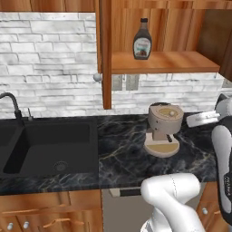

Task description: Move the oil and vinegar bottle and syrup bottle from the cabinet to the dining counter.

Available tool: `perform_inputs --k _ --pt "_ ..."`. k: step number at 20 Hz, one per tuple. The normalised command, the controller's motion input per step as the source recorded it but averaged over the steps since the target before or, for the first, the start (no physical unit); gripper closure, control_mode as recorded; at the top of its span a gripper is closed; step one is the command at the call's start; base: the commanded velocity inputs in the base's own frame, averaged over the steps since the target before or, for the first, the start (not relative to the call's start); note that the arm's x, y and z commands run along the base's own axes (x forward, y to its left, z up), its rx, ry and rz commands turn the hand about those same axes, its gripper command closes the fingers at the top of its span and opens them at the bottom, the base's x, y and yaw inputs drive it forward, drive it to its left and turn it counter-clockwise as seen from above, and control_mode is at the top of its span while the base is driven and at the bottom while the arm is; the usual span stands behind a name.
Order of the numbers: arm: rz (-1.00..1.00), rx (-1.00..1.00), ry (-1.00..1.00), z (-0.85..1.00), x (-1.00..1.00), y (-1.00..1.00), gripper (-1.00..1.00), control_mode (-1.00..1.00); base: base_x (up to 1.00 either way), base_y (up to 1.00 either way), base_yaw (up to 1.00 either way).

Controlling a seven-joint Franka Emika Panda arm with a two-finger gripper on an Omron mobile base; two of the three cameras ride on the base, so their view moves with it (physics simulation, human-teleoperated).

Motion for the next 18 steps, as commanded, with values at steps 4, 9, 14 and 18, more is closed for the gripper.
perform_inputs --k 4,9,14,18 --pt "0.21 0.06 -0.13 0.26 0.06 -0.06 -1.00 -1.00 0.00 0.00 0.00" --pt "0.12 0.01 -0.15 0.38 0.02 0.06 -1.00 -1.00 0.00 0.00 0.00" --pt "0.06 0.00 -0.14 0.46 0.04 0.27 -1.00 -1.00 0.00 0.00 0.00" --pt "0.05 -0.01 -0.15 0.50 0.08 0.31 -1.00 -1.00 0.00 0.00 0.00"
